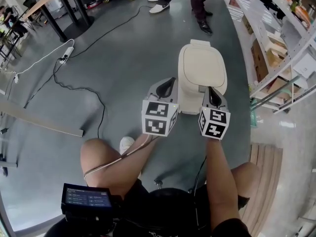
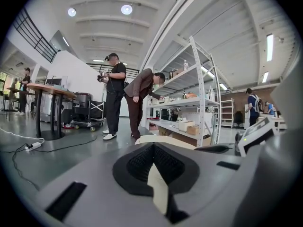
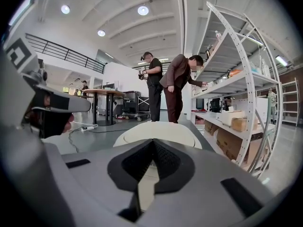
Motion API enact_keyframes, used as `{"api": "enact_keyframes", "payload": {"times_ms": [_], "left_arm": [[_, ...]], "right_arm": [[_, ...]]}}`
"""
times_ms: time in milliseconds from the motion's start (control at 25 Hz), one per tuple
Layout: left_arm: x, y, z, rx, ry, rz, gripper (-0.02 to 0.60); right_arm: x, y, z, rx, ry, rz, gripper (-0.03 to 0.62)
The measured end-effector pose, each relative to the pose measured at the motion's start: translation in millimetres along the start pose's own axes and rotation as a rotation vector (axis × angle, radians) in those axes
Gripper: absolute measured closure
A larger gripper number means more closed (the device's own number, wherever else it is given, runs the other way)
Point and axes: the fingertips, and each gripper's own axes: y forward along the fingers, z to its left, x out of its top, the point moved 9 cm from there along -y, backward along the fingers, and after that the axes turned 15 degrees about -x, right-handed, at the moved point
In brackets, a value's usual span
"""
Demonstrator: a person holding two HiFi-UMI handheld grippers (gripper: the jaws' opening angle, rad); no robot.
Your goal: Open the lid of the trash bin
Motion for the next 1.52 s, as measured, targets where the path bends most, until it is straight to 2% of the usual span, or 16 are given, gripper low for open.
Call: {"api": "enact_keyframes", "payload": {"times_ms": [1040,1520], "left_arm": [[-9,10,5,0.003,-0.06,0.008,0.583],[-10,9,5,0.012,-0.039,0.029,0.583]], "right_arm": [[-7,5,-3,0.002,0.006,0.024,0.588],[-7,2,2,0.005,-0.015,0.005,0.588]]}}
